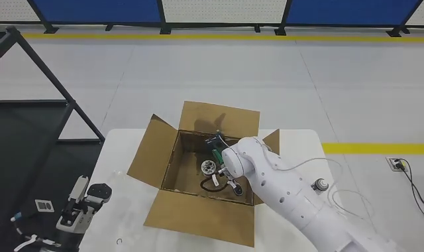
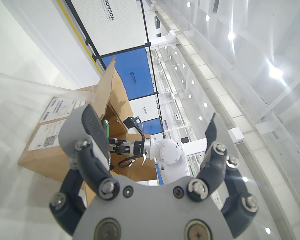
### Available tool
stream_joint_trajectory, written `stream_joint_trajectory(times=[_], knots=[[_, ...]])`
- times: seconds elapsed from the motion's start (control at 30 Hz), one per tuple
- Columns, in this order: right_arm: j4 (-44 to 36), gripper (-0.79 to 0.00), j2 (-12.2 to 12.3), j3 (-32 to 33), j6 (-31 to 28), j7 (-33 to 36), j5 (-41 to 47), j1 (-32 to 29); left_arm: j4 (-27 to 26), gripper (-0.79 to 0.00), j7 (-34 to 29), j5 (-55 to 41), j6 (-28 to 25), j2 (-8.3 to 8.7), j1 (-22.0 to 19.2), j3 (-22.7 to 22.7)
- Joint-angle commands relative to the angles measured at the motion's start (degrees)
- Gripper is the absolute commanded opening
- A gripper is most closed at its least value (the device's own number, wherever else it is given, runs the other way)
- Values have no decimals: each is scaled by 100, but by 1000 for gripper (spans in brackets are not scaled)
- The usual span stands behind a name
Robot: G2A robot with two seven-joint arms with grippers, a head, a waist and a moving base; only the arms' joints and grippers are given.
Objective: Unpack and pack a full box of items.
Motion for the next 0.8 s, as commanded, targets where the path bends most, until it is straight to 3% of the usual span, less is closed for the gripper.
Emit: stream_joint_trajectory(times=[0.0, 0.33, 0.77], knots=[[0, -785, 0, 0, -1, 0, -1, -1, 0, 0, 0, 0, 0, 0, 0, 0], [333, -785, -26, 135, -52, -95, 184, -116, 0, 0, 0, 0, 0, 0, 0, 0], [1161, -785, -368, -38, -53, -128, 323, 5, 0, 0, 0, 0, 0, 0, 0, 0]])
